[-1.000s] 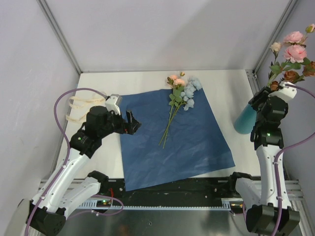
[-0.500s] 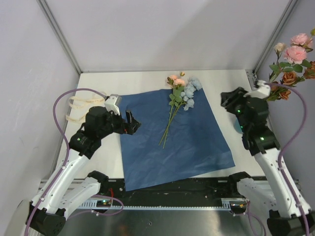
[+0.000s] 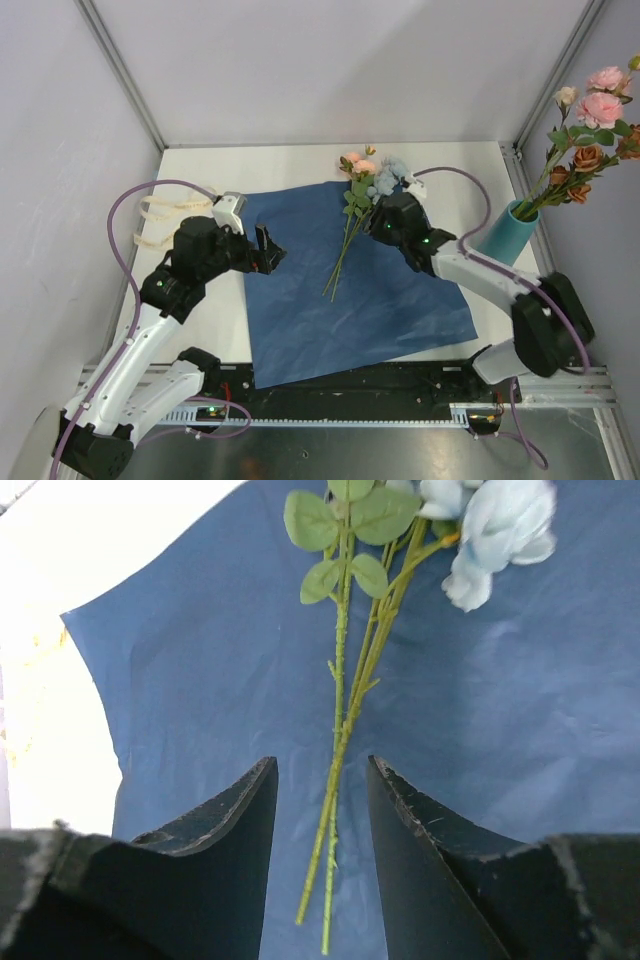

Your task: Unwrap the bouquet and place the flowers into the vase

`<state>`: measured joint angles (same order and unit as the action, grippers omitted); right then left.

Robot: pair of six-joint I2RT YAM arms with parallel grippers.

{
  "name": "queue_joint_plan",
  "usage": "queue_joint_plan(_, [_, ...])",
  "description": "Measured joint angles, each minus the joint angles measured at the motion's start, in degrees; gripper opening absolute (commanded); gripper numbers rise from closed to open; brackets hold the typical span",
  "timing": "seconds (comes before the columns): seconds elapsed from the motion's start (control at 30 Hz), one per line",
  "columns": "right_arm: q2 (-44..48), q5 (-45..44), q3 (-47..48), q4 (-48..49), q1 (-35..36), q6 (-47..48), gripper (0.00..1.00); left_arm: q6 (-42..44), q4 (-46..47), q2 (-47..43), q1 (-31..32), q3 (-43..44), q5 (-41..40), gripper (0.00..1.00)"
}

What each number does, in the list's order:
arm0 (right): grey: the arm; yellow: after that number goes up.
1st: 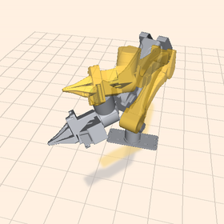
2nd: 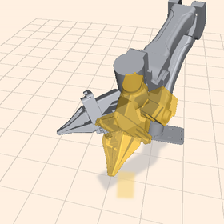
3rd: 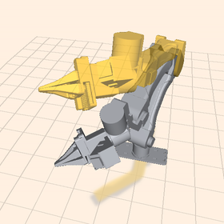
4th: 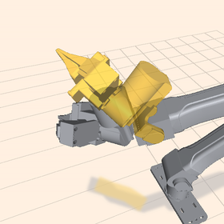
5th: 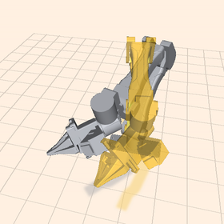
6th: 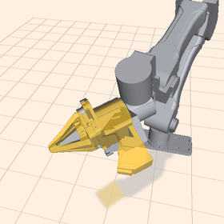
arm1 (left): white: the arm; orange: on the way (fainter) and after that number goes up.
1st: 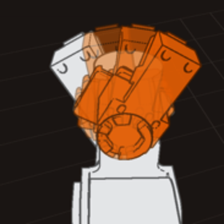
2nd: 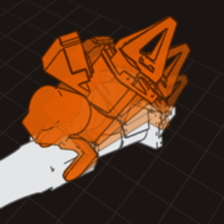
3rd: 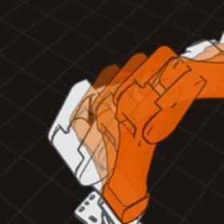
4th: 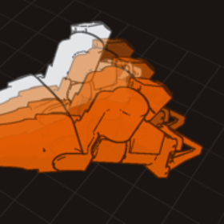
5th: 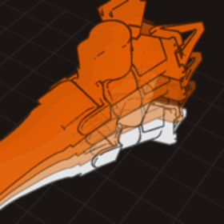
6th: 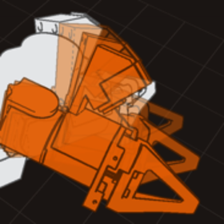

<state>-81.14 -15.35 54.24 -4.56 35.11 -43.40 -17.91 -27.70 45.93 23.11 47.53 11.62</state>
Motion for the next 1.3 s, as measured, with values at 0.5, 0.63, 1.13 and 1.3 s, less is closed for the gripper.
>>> queue_joint_plan(0.5, [-22.4,5.4,0.0,19.0,-1.6,-13.9,0.44,0.0,-0.1,-0.1,0.0,0.0,0.2,0.97])
queue_joint_plan(0.63, [-24.7,5.8,0.0,21.1,-1.9,-15.6,0.42,0.0,-0.1,-0.1,0.0,0.0,0.3,0.97])
queue_joint_plan(1.13, [-28.4,6.2,0.0,23.4,-1.9,-18.5,0.19,0.0,-0.1,-0.1,0.0,0.0,0.4,0.97])
queue_joint_plan(1.3, [-28.4,6.1,0.0,23.5,-1.9,-18.4,0.02,0.0,-0.1,-0.1,0.0,0.0,0.4,0.97])
